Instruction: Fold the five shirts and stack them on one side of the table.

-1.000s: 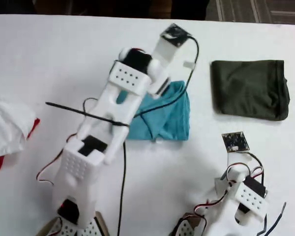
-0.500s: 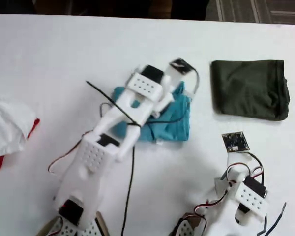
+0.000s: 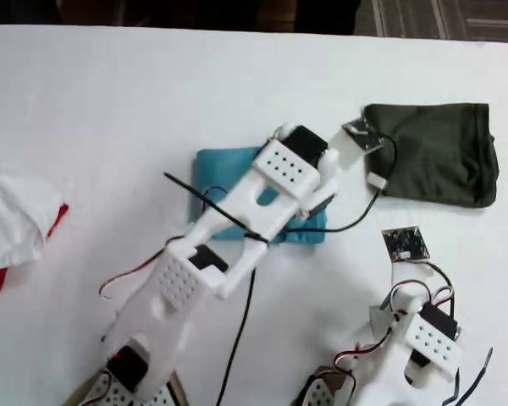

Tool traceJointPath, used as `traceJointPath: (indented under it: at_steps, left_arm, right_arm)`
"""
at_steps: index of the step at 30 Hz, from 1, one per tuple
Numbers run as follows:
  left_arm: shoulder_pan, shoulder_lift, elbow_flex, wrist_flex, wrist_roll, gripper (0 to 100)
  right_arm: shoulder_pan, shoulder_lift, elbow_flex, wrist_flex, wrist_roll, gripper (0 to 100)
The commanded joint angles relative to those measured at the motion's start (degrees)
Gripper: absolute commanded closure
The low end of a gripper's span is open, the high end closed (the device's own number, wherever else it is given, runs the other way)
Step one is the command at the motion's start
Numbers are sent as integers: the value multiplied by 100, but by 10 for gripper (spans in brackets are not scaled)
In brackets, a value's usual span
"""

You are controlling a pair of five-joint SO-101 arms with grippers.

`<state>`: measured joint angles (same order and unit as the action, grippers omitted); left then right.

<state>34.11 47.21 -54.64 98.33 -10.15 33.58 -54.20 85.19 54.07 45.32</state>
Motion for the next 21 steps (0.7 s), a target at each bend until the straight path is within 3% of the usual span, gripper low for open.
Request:
traceJointPath:
  at_steps: [1, 13, 21]
  left_arm:
    - [-9, -510, -321, 70, -35, 959]
    - [-835, -422, -1455, 360, -44, 959]
    - [-563, 554, -892, 62, -44, 959]
  right_arm:
    - [207, -119, 0, -321, -44, 980]
    - [207, -119, 0, -330, -44, 980]
    - [207, -119, 0, -330, -44, 980]
